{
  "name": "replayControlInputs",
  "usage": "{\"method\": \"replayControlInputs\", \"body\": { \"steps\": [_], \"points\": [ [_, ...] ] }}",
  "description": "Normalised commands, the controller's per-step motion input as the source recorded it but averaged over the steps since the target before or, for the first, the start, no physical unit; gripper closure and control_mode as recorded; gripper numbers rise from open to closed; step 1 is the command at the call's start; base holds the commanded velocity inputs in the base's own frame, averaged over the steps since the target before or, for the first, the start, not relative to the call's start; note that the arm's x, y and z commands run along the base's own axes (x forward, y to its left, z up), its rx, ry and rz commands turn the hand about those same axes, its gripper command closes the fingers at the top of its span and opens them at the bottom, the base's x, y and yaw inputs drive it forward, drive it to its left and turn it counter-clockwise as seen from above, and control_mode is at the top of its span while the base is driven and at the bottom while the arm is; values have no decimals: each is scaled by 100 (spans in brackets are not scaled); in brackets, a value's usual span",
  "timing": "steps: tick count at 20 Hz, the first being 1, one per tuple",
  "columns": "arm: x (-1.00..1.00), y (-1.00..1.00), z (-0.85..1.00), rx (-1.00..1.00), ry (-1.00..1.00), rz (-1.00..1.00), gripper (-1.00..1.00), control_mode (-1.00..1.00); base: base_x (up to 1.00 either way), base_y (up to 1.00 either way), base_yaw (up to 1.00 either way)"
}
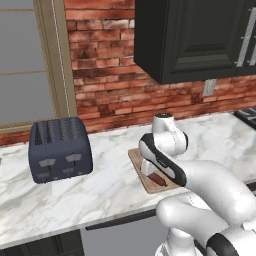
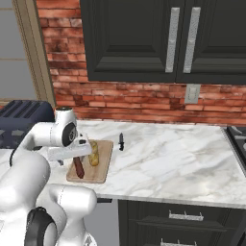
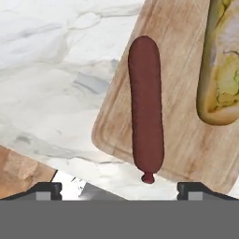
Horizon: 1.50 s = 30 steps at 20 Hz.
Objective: Retrieve the sausage and cheese from the fridge and place them on the cutting board on the counter.
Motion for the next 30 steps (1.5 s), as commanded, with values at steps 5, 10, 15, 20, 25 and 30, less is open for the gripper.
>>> {"method": "replayControlInputs", "body": {
  "steps": [5, 10, 15, 20, 25, 30],
  "points": [
    [-91, 0, 68, 0, -1, 0, -100, -100, 0, 0, 0],
    [-99, 0, 33, 0, -11, -1, -100, -100, 0, 0, 0],
    [-72, 0, 48, 0, -12, 0, -100, -100, 0, 0, 0],
    [-65, 0, 40, 0, -10, -1, -100, -100, 0, 0, 0],
    [-7, 0, 1, 0, -1, 0, -100, -100, 0, 0, 0],
    [0, 0, 0, 0, 0, 0, -100, -100, 0, 0, 0]
  ]
}}
